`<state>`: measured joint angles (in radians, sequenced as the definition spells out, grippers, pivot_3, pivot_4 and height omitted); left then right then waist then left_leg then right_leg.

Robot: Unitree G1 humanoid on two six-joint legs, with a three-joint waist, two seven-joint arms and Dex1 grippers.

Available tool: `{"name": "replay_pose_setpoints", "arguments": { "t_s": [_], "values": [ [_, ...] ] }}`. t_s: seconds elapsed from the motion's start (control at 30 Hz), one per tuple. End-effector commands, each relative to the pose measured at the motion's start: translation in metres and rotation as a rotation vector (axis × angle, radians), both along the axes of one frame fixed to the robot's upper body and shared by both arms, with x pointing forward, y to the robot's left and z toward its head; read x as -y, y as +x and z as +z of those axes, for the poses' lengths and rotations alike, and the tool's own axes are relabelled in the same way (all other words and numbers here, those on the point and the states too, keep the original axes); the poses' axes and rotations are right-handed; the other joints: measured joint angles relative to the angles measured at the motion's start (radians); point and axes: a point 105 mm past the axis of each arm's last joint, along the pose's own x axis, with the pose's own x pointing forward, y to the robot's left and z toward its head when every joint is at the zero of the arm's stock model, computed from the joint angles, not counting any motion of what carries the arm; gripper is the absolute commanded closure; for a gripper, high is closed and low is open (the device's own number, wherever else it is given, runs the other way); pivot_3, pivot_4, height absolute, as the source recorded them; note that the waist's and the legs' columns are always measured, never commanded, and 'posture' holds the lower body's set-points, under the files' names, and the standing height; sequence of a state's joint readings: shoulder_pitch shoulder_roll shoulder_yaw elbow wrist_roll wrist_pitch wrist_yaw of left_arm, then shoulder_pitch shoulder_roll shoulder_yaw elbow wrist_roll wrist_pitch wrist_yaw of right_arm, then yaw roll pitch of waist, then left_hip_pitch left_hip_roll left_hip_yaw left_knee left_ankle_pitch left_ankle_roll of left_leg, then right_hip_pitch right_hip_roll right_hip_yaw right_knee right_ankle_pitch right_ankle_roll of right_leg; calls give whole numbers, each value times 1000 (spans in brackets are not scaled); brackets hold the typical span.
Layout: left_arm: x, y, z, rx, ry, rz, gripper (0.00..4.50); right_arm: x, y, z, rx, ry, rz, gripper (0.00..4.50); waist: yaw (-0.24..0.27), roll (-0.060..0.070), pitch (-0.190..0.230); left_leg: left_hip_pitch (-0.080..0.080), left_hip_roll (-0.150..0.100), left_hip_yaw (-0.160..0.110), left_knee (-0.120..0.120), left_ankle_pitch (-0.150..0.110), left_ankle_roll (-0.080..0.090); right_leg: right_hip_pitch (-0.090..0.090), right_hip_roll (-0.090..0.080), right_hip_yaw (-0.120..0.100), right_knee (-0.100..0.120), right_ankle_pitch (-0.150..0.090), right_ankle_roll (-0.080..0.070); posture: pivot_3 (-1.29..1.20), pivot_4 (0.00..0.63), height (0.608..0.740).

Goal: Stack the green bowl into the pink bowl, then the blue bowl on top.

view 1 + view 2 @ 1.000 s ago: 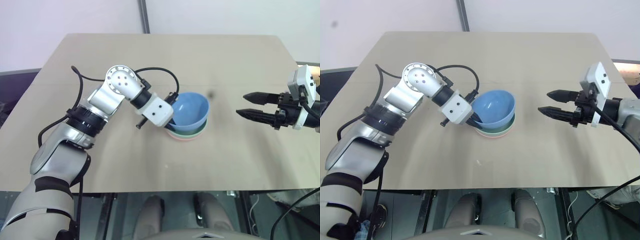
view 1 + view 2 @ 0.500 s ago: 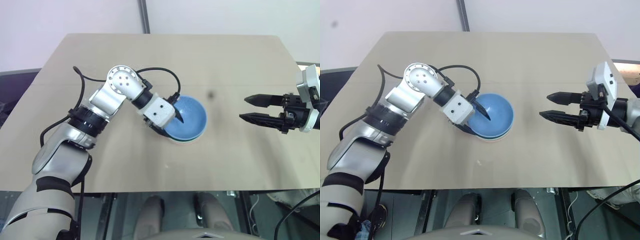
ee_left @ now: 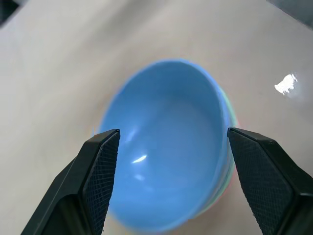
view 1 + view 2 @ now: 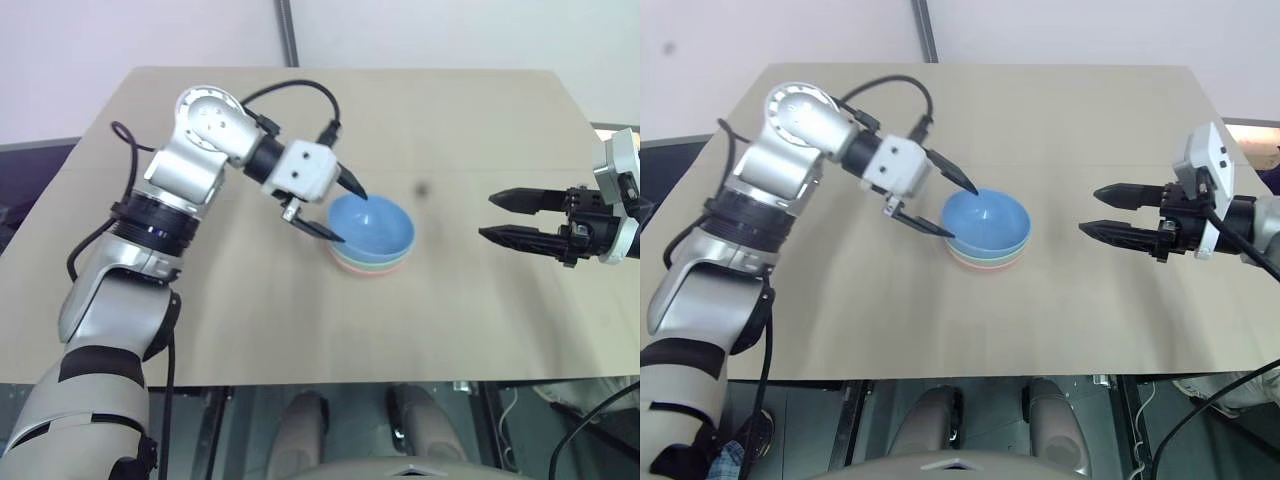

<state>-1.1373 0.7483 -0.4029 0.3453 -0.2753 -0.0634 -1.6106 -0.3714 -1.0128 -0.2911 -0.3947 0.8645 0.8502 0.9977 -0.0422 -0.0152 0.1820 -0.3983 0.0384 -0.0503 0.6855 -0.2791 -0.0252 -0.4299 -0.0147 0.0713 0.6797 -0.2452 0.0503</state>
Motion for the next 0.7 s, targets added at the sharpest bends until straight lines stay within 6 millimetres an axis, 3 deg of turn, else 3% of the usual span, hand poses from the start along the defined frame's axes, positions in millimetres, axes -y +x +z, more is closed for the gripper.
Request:
{"name": "replay_pose_setpoints", "arguments": {
  "t_s": [0.03, 0.2, 0.47, 0.7],
  "values": [
    [-10, -4, 36, 4, -114, 52, 765, -1, -2, 11, 51, -18, 17, 1286, 1, 0, 0, 0, 0, 0, 0, 0, 0, 0, 0, 0, 0, 0, 0, 0, 150, 740],
    [-28, 0, 46, -105, -243, 215, 765, -2, 1, 12, 51, -18, 25, 1286, 1, 0, 0, 0, 0, 0, 0, 0, 0, 0, 0, 0, 0, 0, 0, 0, 150, 740],
    [-91, -2, 8, -214, -369, 582, 765, 7, 7, 8, 39, -21, 11, 1286, -1, 0, 0, 1, 1, 0, -1, 0, 0, 0, 0, 0, 0, 0, 0, 0, 150, 740],
    [-126, -31, -10, -206, -443, 798, 765, 21, 13, 9, 69, 7, -36, 1286, 5, 0, 0, 0, 1, 0, -1, 0, 0, 0, -1, -1, -1, 0, 0, 0, 150, 740]
  ]
}}
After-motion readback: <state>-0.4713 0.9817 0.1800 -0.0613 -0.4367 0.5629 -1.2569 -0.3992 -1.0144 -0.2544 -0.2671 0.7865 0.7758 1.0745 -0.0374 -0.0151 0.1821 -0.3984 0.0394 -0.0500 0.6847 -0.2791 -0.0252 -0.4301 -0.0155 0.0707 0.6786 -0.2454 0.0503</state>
